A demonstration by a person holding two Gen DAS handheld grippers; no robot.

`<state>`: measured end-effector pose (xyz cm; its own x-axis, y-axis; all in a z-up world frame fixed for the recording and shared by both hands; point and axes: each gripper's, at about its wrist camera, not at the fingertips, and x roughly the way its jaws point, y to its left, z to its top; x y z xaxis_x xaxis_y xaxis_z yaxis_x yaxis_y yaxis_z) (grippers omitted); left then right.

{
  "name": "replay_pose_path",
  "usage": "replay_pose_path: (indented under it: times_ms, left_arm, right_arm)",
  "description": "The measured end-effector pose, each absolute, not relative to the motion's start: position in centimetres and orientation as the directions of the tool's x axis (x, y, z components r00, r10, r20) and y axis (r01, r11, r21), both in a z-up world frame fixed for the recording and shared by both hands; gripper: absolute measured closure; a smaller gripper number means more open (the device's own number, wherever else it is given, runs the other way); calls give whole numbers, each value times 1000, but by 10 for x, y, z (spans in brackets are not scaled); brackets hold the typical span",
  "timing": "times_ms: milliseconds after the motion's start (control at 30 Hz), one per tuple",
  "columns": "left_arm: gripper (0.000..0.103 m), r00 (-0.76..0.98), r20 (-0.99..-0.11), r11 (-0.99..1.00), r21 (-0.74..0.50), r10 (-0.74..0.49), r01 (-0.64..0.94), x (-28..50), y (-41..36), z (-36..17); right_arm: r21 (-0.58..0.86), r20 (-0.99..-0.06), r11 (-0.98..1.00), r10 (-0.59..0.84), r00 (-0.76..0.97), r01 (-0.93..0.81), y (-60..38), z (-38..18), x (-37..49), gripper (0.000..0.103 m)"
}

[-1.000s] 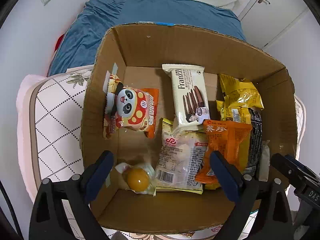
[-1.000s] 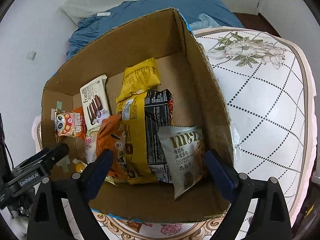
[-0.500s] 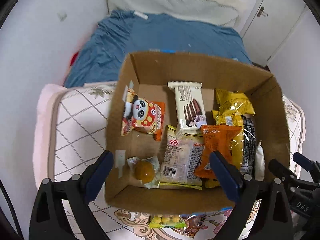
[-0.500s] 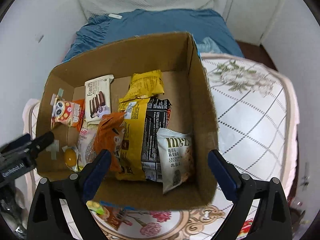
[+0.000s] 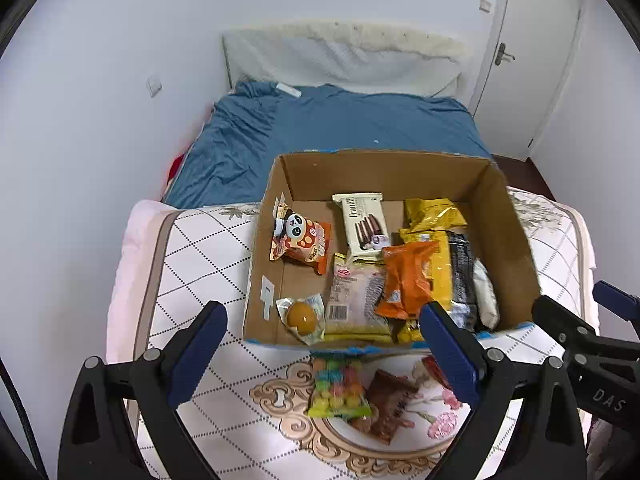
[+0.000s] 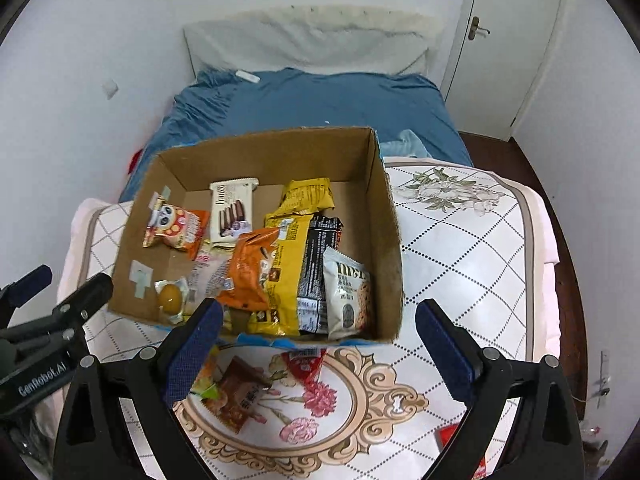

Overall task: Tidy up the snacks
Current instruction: 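Move both open grippers back over the remaining snacks on the bed, then grasp the brown cookie packet with the left gripper while the right grasps the red spicy strip packet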

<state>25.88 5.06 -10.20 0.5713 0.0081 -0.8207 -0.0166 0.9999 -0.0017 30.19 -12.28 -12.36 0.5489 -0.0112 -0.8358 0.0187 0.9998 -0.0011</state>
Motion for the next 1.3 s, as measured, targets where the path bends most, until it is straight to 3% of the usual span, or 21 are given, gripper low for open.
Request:
replay_pose_path:
  times_ms: [367,733,1033,1200,1300]
  left_arm:
    - [5,586,-810,999,-27,-4,-31,197,39,-95]
    - [5,394,-919,1000,17,22,-15,183,6,-192]
    - [5,286,-958,993,66,36,96,200,-27,-242]
    - [5,253,-967,986,68,27,153,221,-32,-256]
    - [5,218,-976,979,59,15,197,234,-37,-266]
  right_arm:
    - [68,-841,997,41,539,31,-142,-116,233,4]
    - [9,-952,940,-96,290,341,-282,-226,171,4]
    - [-88,-988,935,-125,87,343,-325,-312,163,4]
    - [-64,-989,942,-105,107,331,-306,-320,176,25]
    - [43,-993,946,4,121,322,-289,-319,187,37]
